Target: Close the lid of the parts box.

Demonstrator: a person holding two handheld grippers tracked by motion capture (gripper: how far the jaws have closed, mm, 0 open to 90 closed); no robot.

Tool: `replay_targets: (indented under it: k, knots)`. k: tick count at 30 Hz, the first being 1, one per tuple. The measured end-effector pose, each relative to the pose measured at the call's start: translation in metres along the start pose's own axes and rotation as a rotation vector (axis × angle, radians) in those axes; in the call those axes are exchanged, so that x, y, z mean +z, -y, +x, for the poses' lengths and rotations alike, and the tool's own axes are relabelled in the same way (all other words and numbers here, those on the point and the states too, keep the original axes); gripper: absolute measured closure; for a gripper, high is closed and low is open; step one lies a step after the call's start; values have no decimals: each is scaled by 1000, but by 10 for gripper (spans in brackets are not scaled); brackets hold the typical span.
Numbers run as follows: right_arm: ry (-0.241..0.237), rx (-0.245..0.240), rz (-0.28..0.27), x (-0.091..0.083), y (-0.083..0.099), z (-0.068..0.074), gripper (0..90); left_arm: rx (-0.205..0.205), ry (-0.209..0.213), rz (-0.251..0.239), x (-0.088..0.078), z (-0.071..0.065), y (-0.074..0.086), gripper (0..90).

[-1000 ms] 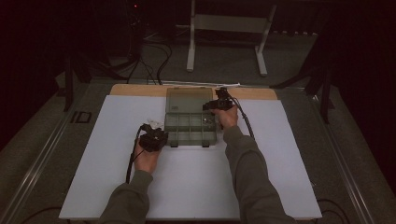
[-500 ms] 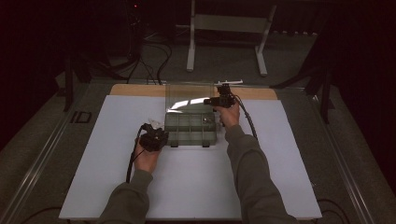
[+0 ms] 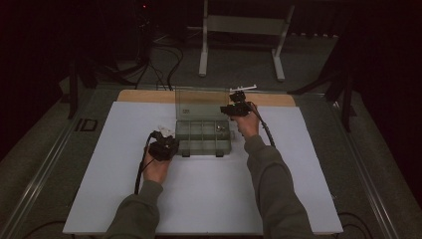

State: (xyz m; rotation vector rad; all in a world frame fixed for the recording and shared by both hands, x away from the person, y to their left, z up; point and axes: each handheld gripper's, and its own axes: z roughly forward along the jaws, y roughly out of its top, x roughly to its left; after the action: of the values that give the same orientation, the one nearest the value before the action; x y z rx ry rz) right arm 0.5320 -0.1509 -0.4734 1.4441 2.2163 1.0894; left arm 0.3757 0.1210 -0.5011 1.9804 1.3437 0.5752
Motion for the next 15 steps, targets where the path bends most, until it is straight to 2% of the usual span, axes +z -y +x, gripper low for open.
replay_targets:
  k: [8,12,15]
  knots:
    - [29,-68,-13,-7,4,6,643,0,-4,0,0,0,0,796]
    - [58,-133,-22,-11,7,11,651,2,-6,0,0,-1,0,796]
    - [70,-159,-30,-14,9,14,658,1,-7,0,0,-1,0,796]
